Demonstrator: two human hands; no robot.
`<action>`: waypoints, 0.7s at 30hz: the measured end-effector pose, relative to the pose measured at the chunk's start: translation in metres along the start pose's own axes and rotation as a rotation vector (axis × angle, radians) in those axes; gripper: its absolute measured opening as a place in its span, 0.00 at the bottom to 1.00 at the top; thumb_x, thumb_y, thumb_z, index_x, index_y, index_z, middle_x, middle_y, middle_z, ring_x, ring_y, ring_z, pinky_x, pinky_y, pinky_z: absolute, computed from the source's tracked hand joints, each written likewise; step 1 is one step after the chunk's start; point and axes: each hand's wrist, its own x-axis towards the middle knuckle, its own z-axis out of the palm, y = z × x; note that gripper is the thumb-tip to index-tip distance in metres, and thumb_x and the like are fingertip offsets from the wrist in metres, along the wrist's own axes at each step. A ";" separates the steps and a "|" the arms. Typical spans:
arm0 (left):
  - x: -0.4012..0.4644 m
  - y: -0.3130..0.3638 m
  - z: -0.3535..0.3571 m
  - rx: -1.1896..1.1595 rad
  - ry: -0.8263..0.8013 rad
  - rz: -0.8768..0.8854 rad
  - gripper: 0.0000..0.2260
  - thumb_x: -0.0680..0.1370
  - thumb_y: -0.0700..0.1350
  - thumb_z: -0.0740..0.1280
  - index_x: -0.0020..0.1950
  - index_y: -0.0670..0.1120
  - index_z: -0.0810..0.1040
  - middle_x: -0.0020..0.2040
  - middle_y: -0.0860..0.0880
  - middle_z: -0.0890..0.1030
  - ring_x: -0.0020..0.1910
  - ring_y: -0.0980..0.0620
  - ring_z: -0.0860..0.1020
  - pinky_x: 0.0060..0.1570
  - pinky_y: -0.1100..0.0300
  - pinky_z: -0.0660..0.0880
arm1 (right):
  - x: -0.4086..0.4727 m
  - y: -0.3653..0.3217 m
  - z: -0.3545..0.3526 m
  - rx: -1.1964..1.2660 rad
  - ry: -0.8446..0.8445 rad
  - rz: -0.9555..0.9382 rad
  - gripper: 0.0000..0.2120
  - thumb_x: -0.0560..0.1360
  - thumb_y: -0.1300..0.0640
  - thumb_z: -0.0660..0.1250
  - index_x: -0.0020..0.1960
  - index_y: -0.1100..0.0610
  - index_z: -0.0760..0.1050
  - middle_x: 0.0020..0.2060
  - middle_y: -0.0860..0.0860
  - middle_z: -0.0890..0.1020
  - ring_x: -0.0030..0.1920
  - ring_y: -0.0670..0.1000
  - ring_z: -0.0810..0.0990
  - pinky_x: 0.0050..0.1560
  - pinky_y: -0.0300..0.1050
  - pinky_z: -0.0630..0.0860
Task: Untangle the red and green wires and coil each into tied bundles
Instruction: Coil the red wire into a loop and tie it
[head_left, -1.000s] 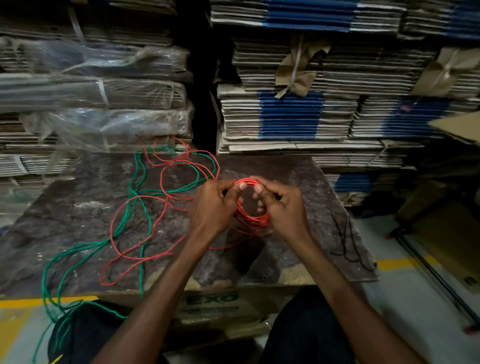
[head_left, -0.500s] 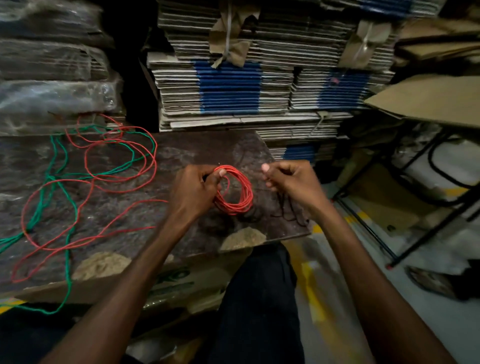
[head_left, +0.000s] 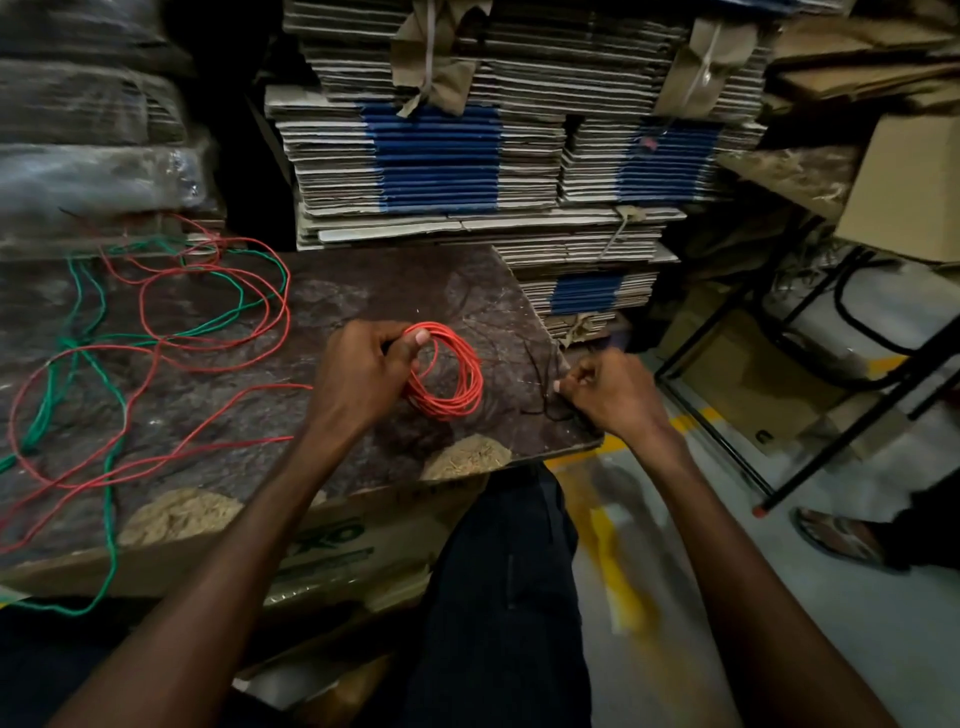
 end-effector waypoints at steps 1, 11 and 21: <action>0.000 -0.001 -0.001 -0.002 -0.001 0.002 0.17 0.75 0.54 0.64 0.35 0.43 0.81 0.30 0.49 0.82 0.28 0.51 0.81 0.33 0.48 0.79 | 0.001 0.003 0.002 -0.022 -0.002 0.016 0.09 0.70 0.50 0.73 0.36 0.54 0.83 0.36 0.52 0.85 0.43 0.54 0.83 0.41 0.48 0.79; -0.001 0.001 0.004 0.012 -0.049 0.021 0.18 0.75 0.56 0.62 0.34 0.45 0.79 0.29 0.47 0.81 0.29 0.49 0.81 0.33 0.46 0.78 | 0.007 0.003 0.013 0.018 -0.009 0.076 0.07 0.65 0.54 0.74 0.32 0.57 0.81 0.31 0.53 0.82 0.39 0.53 0.82 0.36 0.46 0.76; 0.001 -0.004 -0.008 -0.005 -0.017 0.006 0.16 0.77 0.52 0.65 0.33 0.46 0.79 0.25 0.57 0.78 0.24 0.60 0.76 0.31 0.51 0.77 | 0.037 -0.020 0.025 0.145 -0.051 0.070 0.11 0.67 0.54 0.73 0.28 0.56 0.78 0.30 0.52 0.83 0.38 0.53 0.83 0.36 0.42 0.72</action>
